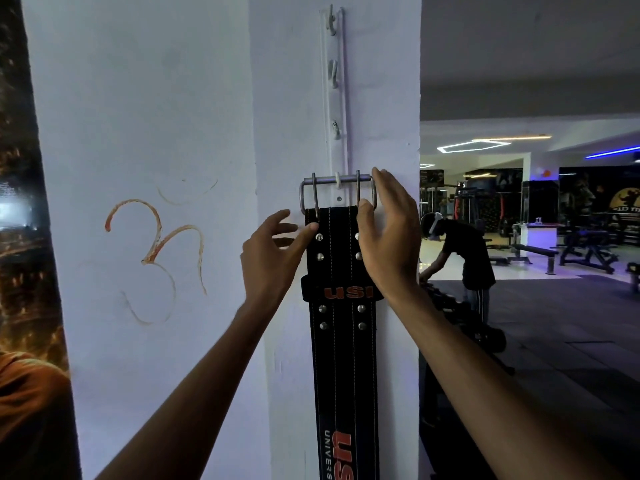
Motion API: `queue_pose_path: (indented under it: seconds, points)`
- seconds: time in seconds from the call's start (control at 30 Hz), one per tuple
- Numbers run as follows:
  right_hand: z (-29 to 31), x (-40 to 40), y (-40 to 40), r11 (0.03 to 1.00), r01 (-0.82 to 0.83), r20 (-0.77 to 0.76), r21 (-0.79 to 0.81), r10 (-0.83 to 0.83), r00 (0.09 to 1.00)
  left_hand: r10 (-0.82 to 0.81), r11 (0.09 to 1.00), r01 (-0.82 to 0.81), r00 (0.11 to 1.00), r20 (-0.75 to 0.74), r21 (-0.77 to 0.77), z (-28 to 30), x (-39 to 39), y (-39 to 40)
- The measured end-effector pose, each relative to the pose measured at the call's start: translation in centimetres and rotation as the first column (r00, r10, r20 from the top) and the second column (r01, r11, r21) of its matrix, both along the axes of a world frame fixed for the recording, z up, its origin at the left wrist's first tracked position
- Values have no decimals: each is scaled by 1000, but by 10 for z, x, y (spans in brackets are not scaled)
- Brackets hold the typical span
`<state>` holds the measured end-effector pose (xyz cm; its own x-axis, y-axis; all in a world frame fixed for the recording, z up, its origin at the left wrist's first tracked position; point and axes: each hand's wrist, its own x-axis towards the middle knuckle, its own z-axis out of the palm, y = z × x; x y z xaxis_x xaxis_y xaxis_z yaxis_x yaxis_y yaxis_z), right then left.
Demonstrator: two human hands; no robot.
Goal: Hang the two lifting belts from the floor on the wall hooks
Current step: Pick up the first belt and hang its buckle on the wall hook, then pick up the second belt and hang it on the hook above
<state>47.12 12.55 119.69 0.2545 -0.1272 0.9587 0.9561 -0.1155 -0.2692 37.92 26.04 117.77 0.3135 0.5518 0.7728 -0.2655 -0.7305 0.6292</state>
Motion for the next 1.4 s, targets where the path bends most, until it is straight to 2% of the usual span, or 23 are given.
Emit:
queue_pose_path:
  seconds: [0.1, 0.2, 0.3, 0.4, 0.47, 0.63, 0.8, 0.97, 1.07, 1.17, 1.27, 1.4]
  points:
    - [-20, -10, -1, 995, 88, 141, -51, -81, 987, 67, 995, -70, 997, 47, 68, -17, -11, 2]
    - [-53, -22, -4, 985, 137, 167, -108, -118, 979, 135, 975, -140, 990, 42, 172, -48, -24, 8]
    - [-105, -36, -9, 965, 169, 153, -199, -140, 978, 241, 926, -205, 967, -80, 317, -95, -42, 10]
    - [-165, -59, -19, 938, 175, 156, -299, -133, 979, 291, 907, -208, 937, -191, 365, -153, -72, 7]
    - [-214, -78, -27, 910, 156, 103, -384, -126, 987, 331, 904, -216, 900, -284, 370, -200, -101, 4]
    - [-343, -137, -52, 820, -4, -114, -572, -75, 991, 379, 919, -234, 746, -548, 316, -321, -197, -24]
    - [-468, -226, -90, 656, -212, -362, -724, -101, 927, 302, 952, -219, 547, -781, 215, -439, -300, -70]
    - [-573, -321, -118, 463, -434, -533, -773, -104, 840, 182, 968, -228, 350, -919, 105, -535, -403, -102]
    - [-628, -376, -125, 358, -542, -617, -760, -136, 775, 82, 950, -311, 247, -965, 1, -577, -459, -116]
    - [-681, -430, -119, 248, -633, -674, -734, -149, 723, -49, 896, -426, 188, -981, -126, -625, -511, -123]
    - [-737, -485, -102, 181, -687, -710, -704, -170, 683, -117, 822, -534, 180, -977, -197, -683, -566, -120]
    - [-830, -552, -66, 84, -719, -721, -690, -163, 673, -210, 753, -603, 160, -965, -263, -765, -630, -102]
